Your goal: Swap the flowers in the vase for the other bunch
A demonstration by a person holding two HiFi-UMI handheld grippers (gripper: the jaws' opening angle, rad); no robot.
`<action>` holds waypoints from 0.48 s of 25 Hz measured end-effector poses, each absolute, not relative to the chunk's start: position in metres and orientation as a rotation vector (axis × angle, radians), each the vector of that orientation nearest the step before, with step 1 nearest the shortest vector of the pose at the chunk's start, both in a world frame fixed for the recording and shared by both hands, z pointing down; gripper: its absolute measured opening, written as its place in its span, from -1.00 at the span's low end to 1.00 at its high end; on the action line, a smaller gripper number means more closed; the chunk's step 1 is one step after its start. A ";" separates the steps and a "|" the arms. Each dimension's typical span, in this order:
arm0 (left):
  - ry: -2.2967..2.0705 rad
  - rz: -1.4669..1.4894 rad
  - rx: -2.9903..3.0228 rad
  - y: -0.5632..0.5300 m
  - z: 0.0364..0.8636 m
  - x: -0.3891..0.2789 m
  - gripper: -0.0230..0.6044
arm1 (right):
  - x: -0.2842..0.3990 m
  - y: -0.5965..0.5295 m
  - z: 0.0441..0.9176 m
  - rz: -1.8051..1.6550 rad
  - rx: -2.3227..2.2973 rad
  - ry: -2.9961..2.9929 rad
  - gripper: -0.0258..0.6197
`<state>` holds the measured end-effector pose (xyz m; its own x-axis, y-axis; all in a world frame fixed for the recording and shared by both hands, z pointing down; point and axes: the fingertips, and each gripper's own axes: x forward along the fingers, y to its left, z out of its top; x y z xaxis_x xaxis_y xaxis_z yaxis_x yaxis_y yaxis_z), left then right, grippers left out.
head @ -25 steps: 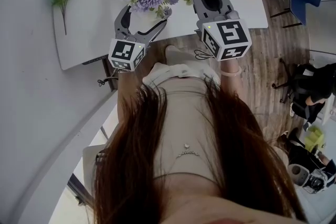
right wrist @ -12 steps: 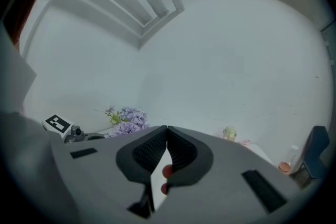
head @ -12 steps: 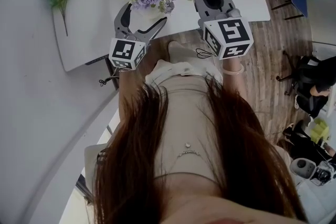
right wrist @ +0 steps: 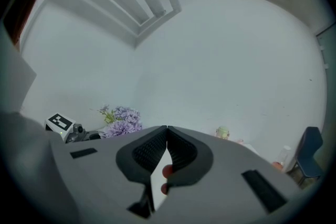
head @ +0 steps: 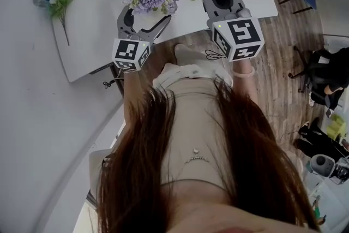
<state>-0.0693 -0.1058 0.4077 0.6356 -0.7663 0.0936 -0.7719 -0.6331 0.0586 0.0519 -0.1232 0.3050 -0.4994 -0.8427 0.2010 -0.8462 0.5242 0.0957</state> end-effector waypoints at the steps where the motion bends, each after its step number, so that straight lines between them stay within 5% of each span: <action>1: -1.294 0.090 2.759 -0.107 0.408 -0.068 0.69 | 0.053 -0.123 0.305 0.023 1.434 -2.540 -0.83; 12: -1.298 0.026 2.767 -0.116 0.403 -0.069 0.58 | 0.062 -0.122 0.311 0.030 1.460 -2.513 -0.83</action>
<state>-0.0686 -0.1157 0.4031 0.6397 -0.7669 0.0511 -0.7683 -0.6363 0.0694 0.0619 -0.1225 0.3111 -0.4747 -0.8543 0.2119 -0.8591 0.5020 0.0993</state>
